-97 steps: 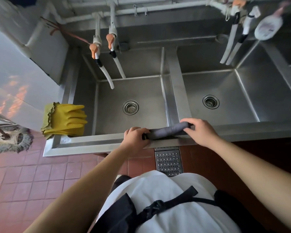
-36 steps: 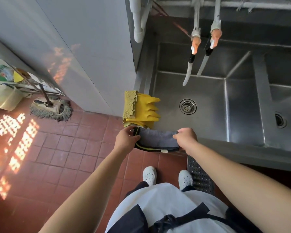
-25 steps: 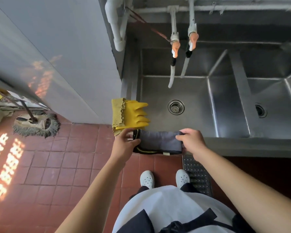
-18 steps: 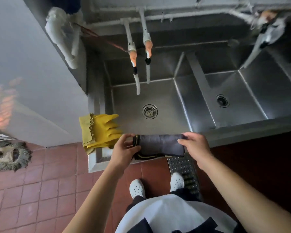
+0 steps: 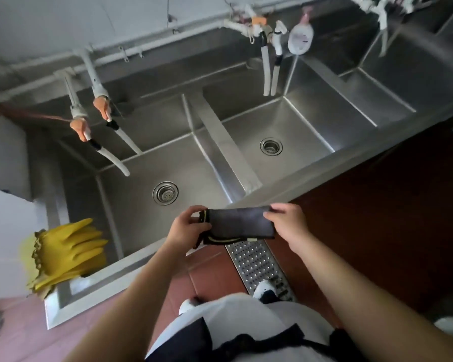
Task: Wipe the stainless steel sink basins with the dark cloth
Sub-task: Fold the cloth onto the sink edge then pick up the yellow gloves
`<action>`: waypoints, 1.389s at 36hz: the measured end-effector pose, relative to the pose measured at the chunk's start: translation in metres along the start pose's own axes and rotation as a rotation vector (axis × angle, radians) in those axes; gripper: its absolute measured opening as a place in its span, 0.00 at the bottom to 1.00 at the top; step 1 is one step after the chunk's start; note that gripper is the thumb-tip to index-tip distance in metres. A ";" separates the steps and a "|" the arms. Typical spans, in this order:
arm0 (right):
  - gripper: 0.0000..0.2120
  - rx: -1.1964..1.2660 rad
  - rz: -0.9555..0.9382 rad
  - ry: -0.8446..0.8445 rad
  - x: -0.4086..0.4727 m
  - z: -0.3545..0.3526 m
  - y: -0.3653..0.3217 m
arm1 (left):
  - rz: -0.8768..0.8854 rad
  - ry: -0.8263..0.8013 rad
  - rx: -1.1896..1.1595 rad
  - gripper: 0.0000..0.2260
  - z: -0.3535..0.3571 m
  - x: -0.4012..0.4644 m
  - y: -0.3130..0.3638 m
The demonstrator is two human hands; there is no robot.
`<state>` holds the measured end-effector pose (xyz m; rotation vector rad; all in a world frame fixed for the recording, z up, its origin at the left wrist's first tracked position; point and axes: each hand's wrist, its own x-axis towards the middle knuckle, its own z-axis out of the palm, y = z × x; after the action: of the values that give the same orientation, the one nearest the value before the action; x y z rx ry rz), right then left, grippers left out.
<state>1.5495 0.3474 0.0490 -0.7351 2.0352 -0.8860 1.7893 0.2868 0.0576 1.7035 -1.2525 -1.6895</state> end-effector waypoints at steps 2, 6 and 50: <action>0.15 -0.074 -0.009 -0.049 0.014 0.009 0.000 | -0.069 0.048 -0.022 0.18 0.003 0.002 -0.009; 0.08 -0.223 -0.084 -0.050 0.043 0.028 -0.013 | -0.128 0.100 -0.037 0.17 0.012 0.013 -0.024; 0.27 -1.138 -0.655 -0.785 -0.110 0.264 -0.061 | -0.388 0.622 -0.355 0.16 -0.345 -0.076 -0.144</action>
<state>1.8373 0.3044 0.0247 -2.0339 1.4041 0.3902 2.1686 0.3225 0.0387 2.0880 -0.3369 -1.2909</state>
